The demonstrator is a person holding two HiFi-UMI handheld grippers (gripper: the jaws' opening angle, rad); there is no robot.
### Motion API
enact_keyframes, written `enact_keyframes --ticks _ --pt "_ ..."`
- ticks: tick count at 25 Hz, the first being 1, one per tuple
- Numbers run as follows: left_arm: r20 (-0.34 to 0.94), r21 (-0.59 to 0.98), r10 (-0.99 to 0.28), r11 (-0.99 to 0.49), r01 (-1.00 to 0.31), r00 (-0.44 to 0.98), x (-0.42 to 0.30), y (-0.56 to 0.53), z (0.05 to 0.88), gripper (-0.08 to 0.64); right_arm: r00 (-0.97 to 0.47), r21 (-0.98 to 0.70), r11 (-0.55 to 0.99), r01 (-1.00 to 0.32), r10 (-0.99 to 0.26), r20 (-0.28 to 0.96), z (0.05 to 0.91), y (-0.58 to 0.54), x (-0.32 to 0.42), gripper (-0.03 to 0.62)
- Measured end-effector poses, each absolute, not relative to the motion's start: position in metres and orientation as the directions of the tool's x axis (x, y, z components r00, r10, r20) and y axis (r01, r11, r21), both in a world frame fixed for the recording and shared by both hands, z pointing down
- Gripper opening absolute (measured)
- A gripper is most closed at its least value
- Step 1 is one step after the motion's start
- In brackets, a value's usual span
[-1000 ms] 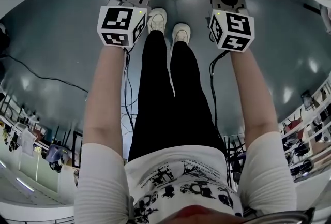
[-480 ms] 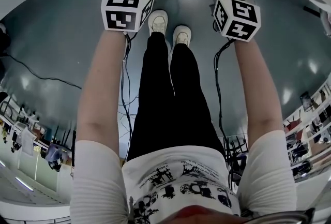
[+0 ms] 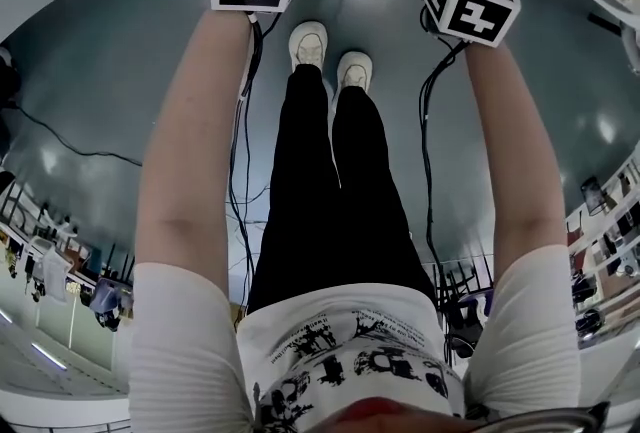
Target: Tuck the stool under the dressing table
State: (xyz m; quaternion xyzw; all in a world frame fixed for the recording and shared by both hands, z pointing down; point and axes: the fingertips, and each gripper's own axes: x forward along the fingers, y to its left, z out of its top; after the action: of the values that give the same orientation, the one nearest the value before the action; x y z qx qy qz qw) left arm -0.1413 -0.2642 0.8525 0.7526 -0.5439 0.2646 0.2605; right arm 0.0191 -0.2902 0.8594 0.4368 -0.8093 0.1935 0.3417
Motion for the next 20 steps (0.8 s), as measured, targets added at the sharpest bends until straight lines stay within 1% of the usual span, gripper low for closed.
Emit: enact_keyframes --ticks 5,12,14,17,20 --pt "0.691 0.111 -0.677 -0.248 -0.962 0.254 -0.154 -0.285 0.853 0.02 -0.361 -0.01 0.514 -0.858 -0.588 0.724 0.858 -0.305 0.007 0.017" --pt "0.714 0.133 -0.653 -0.227 -0.965 0.253 -0.159 -0.291 0.851 0.02 -0.355 0.055 0.572 -0.819 -0.579 0.734 0.857 -0.309 0.003 0.018" --pt "0.721 0.133 -0.648 -0.217 -0.967 0.245 -0.162 -0.289 0.85 0.02 -0.355 0.051 0.591 -0.805 -0.55 0.756 0.857 -0.303 0.0 0.018" --pt "0.741 0.118 -0.635 -0.197 -0.973 0.218 -0.161 -0.285 0.849 0.02 -0.384 -0.029 0.604 -0.797 -0.468 0.796 0.857 -0.287 -0.003 0.018" --pt "0.765 0.117 -0.607 -0.2 -0.973 0.216 -0.152 -0.268 0.835 0.02 -0.422 -0.064 0.629 -0.774 -0.439 0.794 0.83 -0.268 -0.004 0.018"
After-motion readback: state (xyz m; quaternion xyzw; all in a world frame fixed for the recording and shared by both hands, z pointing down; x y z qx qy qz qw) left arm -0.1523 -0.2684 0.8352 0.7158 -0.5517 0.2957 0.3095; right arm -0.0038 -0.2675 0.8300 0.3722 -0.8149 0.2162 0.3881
